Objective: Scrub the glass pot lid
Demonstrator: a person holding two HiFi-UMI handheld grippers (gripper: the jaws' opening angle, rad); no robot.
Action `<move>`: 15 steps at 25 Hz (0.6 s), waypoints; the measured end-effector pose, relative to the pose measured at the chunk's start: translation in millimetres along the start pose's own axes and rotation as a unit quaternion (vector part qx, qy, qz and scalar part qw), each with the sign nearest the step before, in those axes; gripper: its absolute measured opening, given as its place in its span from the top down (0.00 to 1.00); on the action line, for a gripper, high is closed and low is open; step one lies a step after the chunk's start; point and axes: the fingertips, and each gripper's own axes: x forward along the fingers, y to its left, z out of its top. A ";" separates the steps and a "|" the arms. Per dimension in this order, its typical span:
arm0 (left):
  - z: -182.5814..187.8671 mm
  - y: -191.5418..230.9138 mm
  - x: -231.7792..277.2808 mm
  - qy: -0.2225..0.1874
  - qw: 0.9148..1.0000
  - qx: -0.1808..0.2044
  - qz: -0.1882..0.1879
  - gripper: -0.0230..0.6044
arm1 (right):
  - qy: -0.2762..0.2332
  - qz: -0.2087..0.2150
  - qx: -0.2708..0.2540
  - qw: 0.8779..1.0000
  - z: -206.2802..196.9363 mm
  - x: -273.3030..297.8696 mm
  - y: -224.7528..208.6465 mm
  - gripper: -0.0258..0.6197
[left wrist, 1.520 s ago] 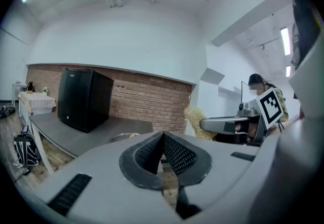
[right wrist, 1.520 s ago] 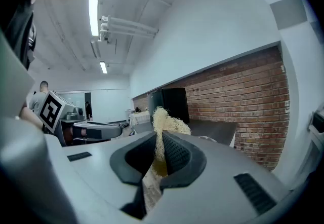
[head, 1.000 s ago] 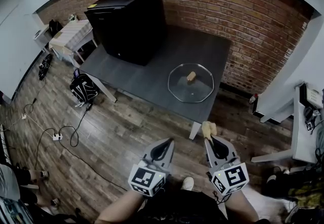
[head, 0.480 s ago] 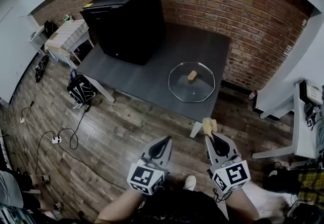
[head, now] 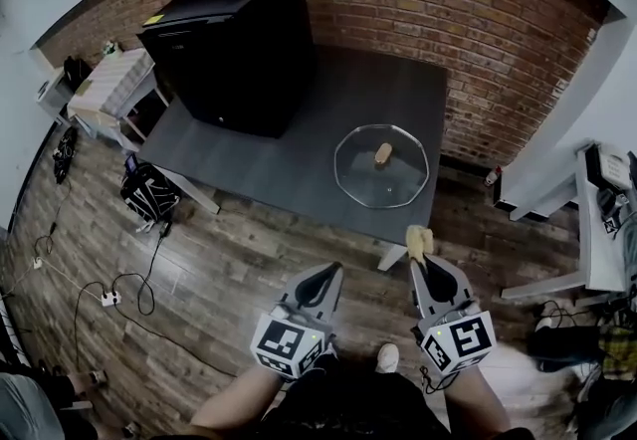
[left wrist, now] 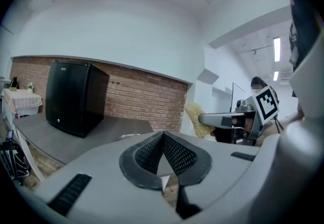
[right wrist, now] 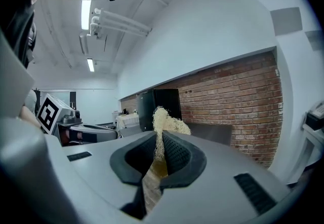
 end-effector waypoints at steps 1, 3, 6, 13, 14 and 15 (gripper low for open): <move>0.1 6.7 -0.4 0.002 1.000 0.001 -0.004 0.91 | 0.001 -0.005 0.000 1.000 -0.1 5.3 2.8 0.90; -0.1 21.0 -1.8 0.004 1.000 0.003 -0.010 0.91 | 0.002 -0.014 0.000 1.000 -0.2 16.0 9.0 0.90; -0.1 42.2 -4.6 0.007 1.000 0.002 -0.020 0.91 | 0.004 -0.026 -0.001 1.000 0.3 32.0 19.0 0.90; -3.8 80.5 -13.2 0.010 0.999 0.008 -0.041 0.91 | 0.003 -0.055 -0.001 0.998 -4.2 59.0 41.1 0.90; -3.9 85.3 -14.2 0.011 0.999 0.009 -0.042 0.91 | 0.003 -0.056 -0.001 0.998 -4.7 62.7 44.3 0.90; -3.7 89.8 -15.1 0.012 0.999 0.010 -0.043 0.91 | 0.004 -0.057 -0.002 0.998 -5.2 66.4 47.4 0.90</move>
